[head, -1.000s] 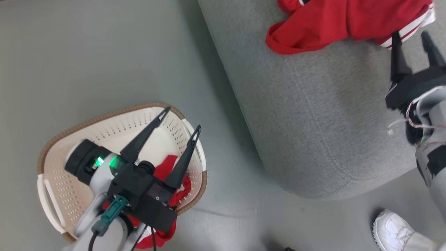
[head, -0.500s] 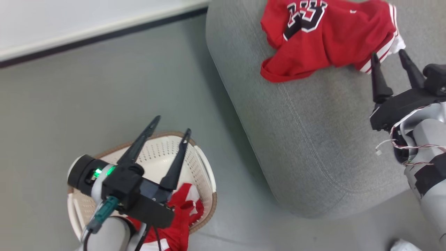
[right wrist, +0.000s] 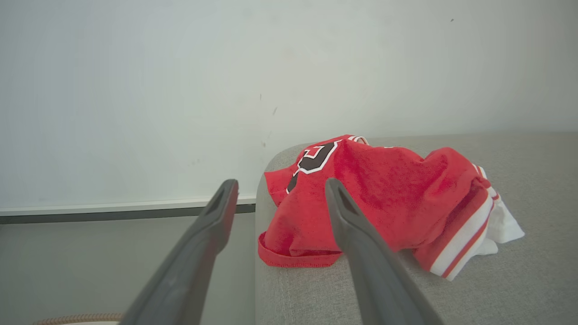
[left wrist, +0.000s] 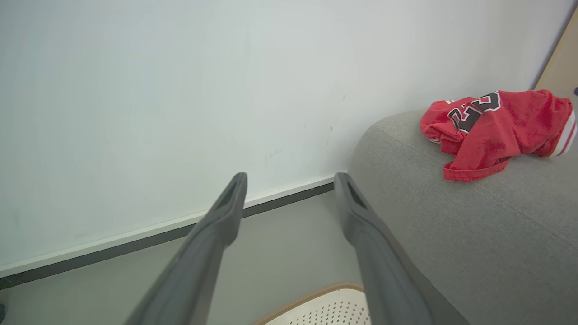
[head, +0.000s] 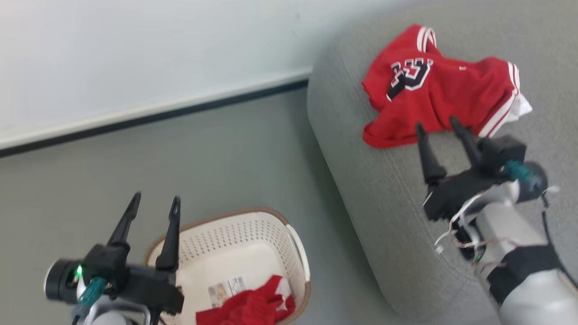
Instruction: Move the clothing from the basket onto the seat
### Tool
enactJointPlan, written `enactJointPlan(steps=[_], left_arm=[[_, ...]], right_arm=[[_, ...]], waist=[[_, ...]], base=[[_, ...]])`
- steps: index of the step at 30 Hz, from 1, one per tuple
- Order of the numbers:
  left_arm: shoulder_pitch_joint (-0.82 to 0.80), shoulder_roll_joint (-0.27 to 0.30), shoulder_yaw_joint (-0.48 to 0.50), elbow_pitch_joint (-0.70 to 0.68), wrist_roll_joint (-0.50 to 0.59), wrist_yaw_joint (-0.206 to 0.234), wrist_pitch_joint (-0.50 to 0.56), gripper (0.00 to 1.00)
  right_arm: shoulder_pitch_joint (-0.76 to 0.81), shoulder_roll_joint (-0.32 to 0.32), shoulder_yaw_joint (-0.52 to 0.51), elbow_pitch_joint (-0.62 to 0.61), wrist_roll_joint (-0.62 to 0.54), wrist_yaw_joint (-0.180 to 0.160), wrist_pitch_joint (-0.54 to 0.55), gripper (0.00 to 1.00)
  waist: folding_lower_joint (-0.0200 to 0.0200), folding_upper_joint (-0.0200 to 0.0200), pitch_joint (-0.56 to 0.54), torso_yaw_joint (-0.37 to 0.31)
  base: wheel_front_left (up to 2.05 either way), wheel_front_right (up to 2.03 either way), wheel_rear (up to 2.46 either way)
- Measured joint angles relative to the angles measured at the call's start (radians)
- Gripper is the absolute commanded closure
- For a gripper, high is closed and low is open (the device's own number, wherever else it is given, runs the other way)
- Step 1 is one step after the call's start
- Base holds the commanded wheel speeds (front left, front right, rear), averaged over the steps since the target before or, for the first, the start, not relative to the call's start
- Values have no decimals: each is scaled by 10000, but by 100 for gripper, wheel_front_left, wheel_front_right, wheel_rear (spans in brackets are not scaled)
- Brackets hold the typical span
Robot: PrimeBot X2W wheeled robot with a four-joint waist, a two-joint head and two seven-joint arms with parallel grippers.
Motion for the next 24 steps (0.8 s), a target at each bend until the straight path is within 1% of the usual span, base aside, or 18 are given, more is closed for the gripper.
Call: enactJointPlan(steps=[4,7,9,11,13,17,24], left_arm=[[467,-48,211,270,-263,90,-33,0],[823,-182,234,391,-326,159,-104,0],[1135,-215,299,401,-343,163,-105,0],[1307,-215,336,397,-357,182,-105,0],[1680,-215,462,360,-433,253,-121,0],[2297,-221,639,167,-499,313,-150,0],[2910,-374,846,-128,-514,422,-196,0]], right_arm=[[876,151,33,-495,-63,-299,0,0],[1664,196,56,-867,-67,-447,2,0],[2139,224,96,-1147,-169,-606,2,0],[2349,228,113,-1312,-249,-667,2,0],[2736,240,176,-1699,-403,-821,2,0],[3476,295,182,-2443,-443,-966,0,0],[4578,249,146,-3377,-594,-1172,0,0]], waist=[[0,0,-549,285],[0,0,-967,496],[0,1,-1247,635],[1,1,-1383,703],[0,0,-1648,837],[0,0,-2108,1083],[1,1,-2619,1394]], base=[[0,0,0],[0,0,0],[0,0,0],[0,0,0],[0,0,0],[0,0,0],[0,0,0]])
